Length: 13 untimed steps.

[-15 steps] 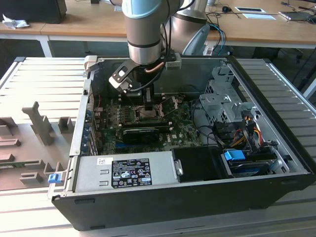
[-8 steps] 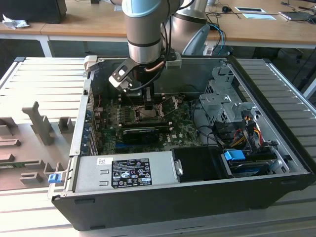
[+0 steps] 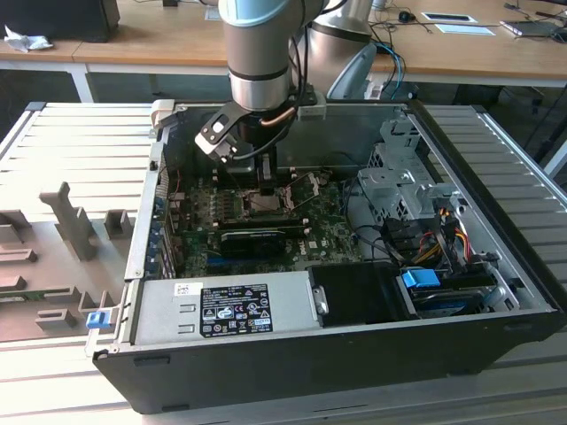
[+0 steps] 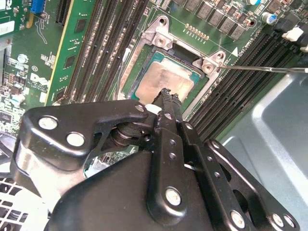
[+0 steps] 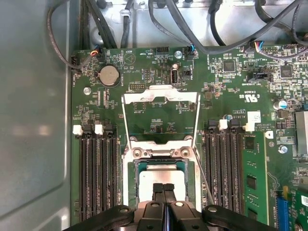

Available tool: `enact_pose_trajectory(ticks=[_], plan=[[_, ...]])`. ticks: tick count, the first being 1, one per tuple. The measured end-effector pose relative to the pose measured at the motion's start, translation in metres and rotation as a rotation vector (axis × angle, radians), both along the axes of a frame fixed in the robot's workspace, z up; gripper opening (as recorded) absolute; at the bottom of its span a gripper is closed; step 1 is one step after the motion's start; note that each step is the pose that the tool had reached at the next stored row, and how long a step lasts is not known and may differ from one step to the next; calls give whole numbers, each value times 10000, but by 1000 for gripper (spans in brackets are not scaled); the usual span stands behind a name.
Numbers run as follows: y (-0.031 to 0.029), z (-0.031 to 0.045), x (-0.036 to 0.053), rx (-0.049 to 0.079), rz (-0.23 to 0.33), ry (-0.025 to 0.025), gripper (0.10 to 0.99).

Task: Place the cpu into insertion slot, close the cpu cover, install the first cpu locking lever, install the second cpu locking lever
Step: 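Place the cpu into insertion slot, then close the cpu cover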

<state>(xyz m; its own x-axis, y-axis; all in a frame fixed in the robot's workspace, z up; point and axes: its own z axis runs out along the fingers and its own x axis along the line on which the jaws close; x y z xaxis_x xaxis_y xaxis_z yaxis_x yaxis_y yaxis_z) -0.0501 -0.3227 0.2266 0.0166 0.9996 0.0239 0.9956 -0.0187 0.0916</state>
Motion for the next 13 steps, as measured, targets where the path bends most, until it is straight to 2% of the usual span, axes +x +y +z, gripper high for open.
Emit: enact_pose_trajectory(ticks=[13], plan=[[-1, 40, 4, 1, 1, 10, 106]])
